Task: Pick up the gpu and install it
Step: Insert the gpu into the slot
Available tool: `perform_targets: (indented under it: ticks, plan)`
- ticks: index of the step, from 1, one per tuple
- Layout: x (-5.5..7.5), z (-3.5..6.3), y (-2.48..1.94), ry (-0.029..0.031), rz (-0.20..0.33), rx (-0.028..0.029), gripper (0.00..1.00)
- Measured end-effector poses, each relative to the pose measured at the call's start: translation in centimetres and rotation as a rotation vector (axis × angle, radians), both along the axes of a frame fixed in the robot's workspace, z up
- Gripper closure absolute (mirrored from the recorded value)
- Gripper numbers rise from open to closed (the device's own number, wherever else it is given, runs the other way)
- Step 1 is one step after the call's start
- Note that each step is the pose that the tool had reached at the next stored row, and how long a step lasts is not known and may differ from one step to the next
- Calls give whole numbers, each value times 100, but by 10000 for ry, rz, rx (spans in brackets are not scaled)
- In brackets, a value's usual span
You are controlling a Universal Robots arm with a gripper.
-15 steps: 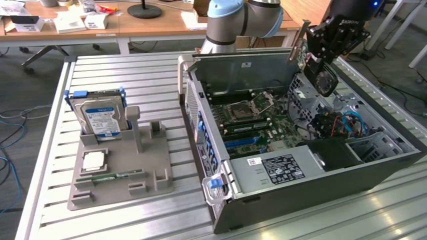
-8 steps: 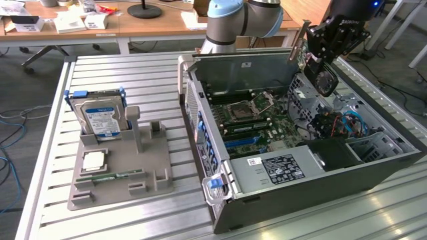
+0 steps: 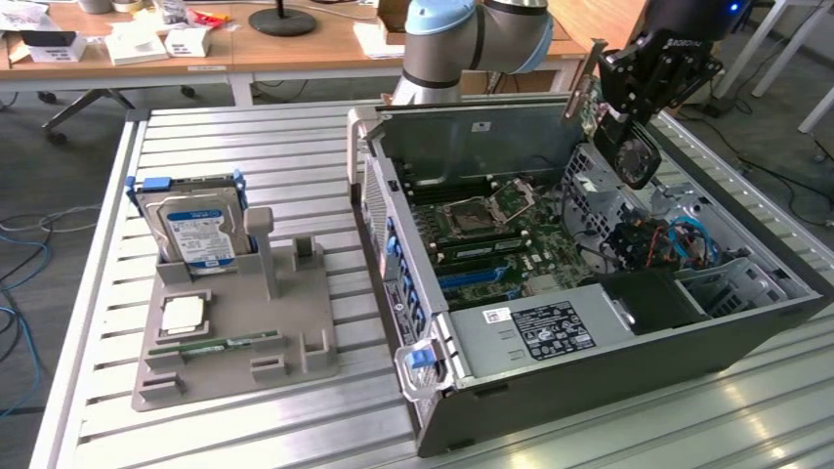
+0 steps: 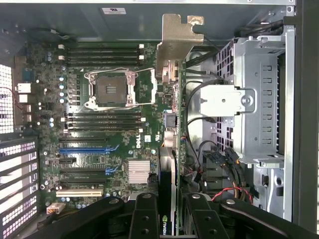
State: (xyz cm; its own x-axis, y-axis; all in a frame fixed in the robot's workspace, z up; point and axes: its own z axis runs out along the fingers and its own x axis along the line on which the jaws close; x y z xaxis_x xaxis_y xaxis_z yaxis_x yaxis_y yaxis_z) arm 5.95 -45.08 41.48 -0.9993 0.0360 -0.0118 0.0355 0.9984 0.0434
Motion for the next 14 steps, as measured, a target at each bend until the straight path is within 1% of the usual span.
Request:
perform_targets:
  ticks: [5,7,11,14]
  plan:
    - [0,0,0,1,148,-2,74]
    - [0,-1,0,0,247,-17,74]
    - [-2,-1,0,0,572,-94,74]
    - [-3,0,0,1,933,-154,74]
